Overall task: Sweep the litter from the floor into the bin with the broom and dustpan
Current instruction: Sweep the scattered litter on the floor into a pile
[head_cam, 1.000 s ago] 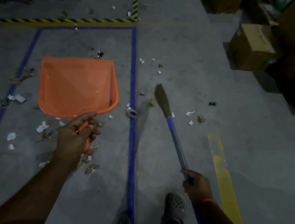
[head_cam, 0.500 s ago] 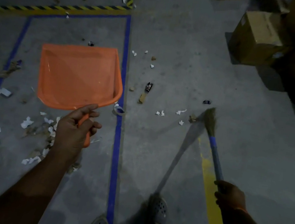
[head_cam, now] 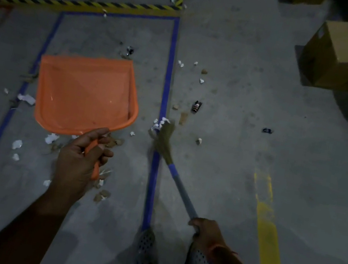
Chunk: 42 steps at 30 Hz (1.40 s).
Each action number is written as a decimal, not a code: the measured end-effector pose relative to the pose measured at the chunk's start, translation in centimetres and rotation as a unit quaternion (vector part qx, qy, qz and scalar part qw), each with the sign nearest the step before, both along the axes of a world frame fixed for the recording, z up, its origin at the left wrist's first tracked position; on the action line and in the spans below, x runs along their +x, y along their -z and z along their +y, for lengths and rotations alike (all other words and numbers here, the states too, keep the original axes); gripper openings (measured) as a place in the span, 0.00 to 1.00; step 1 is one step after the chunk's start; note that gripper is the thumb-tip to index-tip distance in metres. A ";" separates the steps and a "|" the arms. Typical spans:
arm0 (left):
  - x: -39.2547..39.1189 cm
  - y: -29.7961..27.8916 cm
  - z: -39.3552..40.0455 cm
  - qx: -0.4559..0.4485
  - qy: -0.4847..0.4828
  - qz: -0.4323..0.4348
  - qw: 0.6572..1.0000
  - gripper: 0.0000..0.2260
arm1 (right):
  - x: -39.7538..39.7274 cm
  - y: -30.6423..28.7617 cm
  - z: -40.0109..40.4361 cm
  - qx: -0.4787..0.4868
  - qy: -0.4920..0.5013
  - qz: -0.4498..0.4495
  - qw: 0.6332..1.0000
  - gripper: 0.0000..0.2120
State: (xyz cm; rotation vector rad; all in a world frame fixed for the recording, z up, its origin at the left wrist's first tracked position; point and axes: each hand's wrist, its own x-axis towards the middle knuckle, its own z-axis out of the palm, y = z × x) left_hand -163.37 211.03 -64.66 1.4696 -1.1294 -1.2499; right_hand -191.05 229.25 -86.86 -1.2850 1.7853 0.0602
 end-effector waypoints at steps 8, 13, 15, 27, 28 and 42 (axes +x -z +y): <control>4.9 -1.3 -3.6 -0.006 -0.015 -0.008 1.000 0.15 | 6.1 -2.4 -6.0 -0.047 -0.046 -0.050 0.997 0.19; 3.4 -2.3 -5.2 -0.013 0.001 0.003 1.000 0.15 | 0.5 -3.9 -5.6 -0.064 -0.016 -0.026 0.998 0.20; 2.1 -2.4 -5.8 -0.014 0.004 0.008 1.000 0.15 | -3.0 -4.2 -4.9 -0.072 0.027 0.001 0.997 0.20; -9.2 -0.9 -8.0 -0.015 -0.001 0.002 1.000 0.16 | -26.5 -5.1 -2.9 -0.065 0.262 0.120 0.956 0.20; -10.1 -0.7 -8.1 -0.015 -0.004 0.002 1.000 0.16 | -27.9 -5.0 -2.9 -0.063 0.271 0.118 0.953 0.20; -12.0 -1.2 -9.1 -0.027 -0.037 -0.012 0.999 0.14 | -25.9 -1.9 -11.0 0.009 0.127 0.075 0.989 0.20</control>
